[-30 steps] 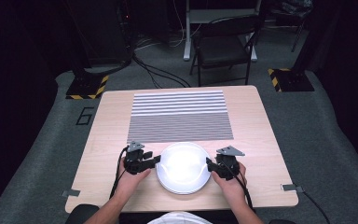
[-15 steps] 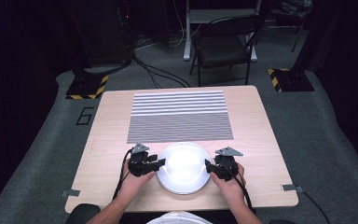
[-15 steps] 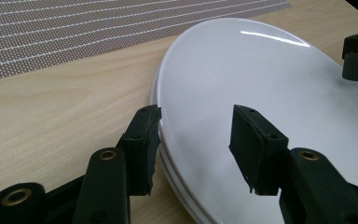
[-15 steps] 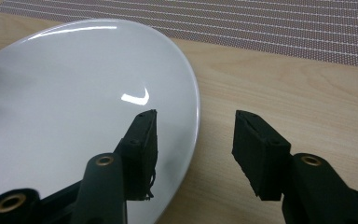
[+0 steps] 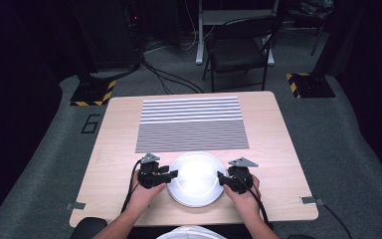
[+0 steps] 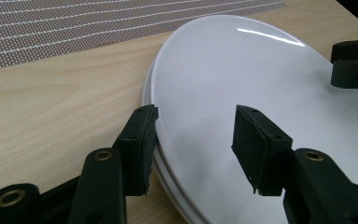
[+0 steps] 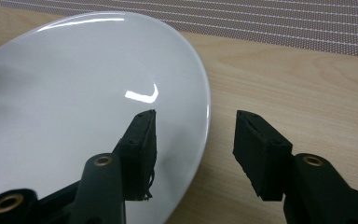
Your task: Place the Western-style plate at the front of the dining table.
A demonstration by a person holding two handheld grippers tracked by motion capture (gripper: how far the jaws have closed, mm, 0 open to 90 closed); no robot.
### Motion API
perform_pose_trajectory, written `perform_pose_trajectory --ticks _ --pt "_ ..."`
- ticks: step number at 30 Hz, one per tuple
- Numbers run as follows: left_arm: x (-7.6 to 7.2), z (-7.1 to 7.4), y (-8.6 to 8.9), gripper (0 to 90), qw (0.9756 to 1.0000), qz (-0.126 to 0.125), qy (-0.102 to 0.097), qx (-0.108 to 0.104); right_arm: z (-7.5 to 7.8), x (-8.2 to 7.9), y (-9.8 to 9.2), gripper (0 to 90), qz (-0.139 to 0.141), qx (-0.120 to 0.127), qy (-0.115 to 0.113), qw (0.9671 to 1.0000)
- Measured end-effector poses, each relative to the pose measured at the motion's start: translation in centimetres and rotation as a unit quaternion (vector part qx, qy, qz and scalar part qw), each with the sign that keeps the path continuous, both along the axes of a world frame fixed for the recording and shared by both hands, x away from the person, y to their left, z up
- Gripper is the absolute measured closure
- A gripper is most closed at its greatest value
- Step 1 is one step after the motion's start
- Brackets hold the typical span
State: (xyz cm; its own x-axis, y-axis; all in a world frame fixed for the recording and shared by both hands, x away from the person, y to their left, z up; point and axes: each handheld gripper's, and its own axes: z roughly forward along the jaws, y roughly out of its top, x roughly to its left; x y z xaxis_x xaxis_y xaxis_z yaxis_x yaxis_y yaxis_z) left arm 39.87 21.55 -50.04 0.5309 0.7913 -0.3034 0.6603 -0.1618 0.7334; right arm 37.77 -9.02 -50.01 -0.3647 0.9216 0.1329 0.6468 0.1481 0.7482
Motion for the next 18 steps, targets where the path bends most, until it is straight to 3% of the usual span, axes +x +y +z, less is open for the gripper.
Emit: perform_pose_trajectory --ticks 9,18 --pt "-0.1 0.0 -0.2 48.6 1.0 -0.007 -0.003 0.002 -0.6 0.1 0.5 47.1 0.006 0.006 0.014 0.9999" --pt "-0.1 0.0 -0.4 47.9 1.0 -0.007 -0.005 0.006 -1.2 0.2 0.4 46.3 0.0 0.056 0.046 0.9974"
